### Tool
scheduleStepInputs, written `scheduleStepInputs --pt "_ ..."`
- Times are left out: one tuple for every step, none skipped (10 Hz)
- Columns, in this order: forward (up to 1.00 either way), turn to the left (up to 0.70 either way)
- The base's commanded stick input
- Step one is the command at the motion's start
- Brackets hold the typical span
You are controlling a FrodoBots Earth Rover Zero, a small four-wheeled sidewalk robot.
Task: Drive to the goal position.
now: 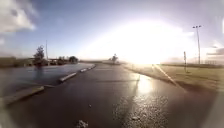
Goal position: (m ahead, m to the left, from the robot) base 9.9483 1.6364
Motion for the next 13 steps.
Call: scheduleStepInputs --pt "0.45 0.0" --pt "0.45 0.0" --pt "0.45 0.0" --pt "0.45 0.0" --pt "0.45 0.0" --pt "0.45 0.0" --pt "0.45 0.0" --pt "0.45 0.0" --pt "0.45 0.0" --pt "0.45 0.0" --pt "0.45 0.0" --pt "0.45 0.0" --pt "0.45 0.0"
